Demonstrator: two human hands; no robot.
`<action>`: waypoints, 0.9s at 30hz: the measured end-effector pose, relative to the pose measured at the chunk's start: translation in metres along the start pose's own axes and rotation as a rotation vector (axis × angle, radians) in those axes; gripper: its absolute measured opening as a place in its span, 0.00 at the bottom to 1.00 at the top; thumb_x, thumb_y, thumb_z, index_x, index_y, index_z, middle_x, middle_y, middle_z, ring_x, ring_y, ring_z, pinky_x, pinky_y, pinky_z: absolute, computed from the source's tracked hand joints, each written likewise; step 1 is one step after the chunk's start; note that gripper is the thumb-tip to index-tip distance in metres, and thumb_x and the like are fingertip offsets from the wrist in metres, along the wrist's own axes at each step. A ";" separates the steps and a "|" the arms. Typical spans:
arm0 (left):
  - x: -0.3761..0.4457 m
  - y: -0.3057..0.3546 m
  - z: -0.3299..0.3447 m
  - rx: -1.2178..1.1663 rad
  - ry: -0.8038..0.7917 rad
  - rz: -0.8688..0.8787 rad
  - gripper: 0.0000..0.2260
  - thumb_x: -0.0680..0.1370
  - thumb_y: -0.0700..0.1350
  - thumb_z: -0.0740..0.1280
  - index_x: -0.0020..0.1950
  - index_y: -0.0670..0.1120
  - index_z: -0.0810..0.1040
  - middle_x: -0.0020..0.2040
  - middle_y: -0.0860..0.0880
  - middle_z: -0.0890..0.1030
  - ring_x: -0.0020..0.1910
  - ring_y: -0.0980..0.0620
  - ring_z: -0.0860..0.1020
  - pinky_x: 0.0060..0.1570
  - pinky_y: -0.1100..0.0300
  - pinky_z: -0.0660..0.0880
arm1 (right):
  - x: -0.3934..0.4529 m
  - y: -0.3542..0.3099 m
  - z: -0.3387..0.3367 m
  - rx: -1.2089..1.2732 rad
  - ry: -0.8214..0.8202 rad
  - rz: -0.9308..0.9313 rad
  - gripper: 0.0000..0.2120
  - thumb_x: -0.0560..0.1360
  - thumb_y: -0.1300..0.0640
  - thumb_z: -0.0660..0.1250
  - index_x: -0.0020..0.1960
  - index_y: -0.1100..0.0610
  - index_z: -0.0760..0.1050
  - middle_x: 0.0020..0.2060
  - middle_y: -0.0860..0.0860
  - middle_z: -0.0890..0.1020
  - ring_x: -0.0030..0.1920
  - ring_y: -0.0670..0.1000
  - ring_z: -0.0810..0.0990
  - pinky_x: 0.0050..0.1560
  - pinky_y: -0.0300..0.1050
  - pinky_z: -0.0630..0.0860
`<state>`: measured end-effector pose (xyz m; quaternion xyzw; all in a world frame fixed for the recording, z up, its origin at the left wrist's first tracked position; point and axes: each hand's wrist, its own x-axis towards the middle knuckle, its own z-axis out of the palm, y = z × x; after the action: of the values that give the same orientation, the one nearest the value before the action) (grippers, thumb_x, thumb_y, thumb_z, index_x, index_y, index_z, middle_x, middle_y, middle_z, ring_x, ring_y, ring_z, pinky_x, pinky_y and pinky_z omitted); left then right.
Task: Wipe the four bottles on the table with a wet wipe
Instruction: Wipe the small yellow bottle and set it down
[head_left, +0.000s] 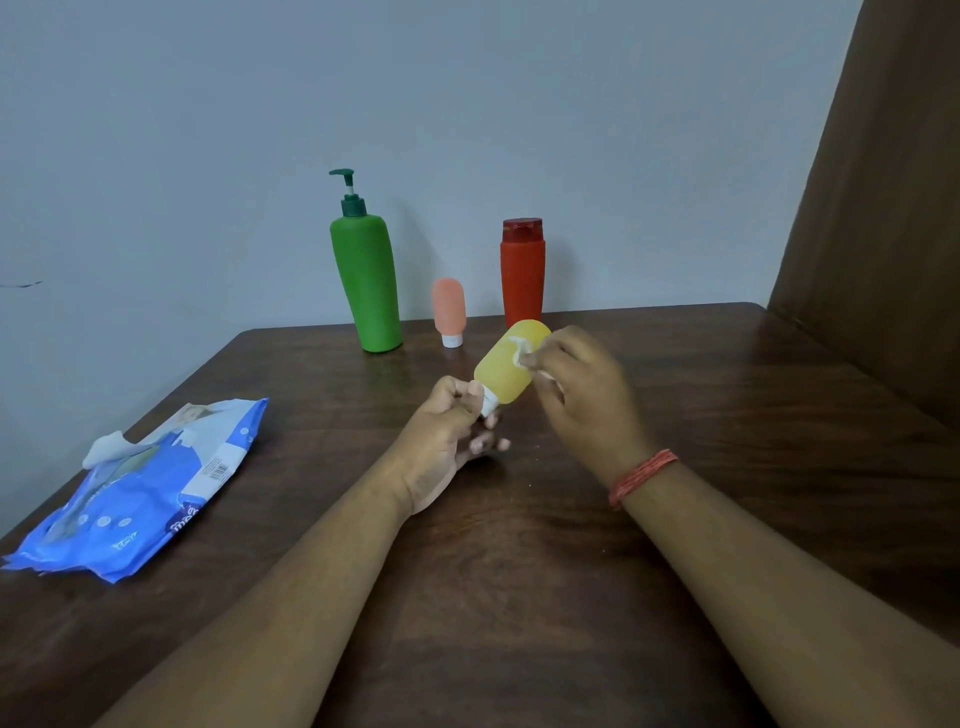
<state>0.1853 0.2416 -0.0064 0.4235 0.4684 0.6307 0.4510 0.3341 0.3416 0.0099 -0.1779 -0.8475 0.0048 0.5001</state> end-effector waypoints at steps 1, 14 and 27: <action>0.000 0.000 -0.001 0.007 0.004 0.008 0.08 0.85 0.47 0.58 0.49 0.44 0.66 0.39 0.47 0.72 0.30 0.55 0.65 0.55 0.47 0.78 | -0.002 -0.003 0.002 0.020 -0.037 -0.038 0.04 0.74 0.68 0.71 0.48 0.63 0.82 0.43 0.55 0.79 0.43 0.54 0.78 0.41 0.51 0.78; -0.001 -0.002 -0.002 0.407 -0.082 0.084 0.05 0.86 0.44 0.58 0.51 0.46 0.65 0.41 0.48 0.72 0.32 0.55 0.66 0.59 0.47 0.79 | 0.004 0.018 -0.016 -0.009 0.012 0.272 0.09 0.78 0.65 0.68 0.57 0.59 0.82 0.52 0.53 0.80 0.49 0.48 0.77 0.47 0.40 0.75; 0.003 -0.007 -0.008 0.649 0.006 0.131 0.11 0.80 0.52 0.63 0.50 0.50 0.62 0.41 0.47 0.69 0.39 0.53 0.66 0.41 0.51 0.66 | 0.006 -0.020 -0.001 -0.051 -0.415 -0.191 0.18 0.68 0.74 0.71 0.54 0.57 0.83 0.49 0.51 0.80 0.52 0.53 0.75 0.45 0.49 0.78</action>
<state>0.1782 0.2439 -0.0140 0.5725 0.6181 0.4775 0.2495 0.3264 0.3241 0.0190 -0.1047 -0.9451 -0.0275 0.3085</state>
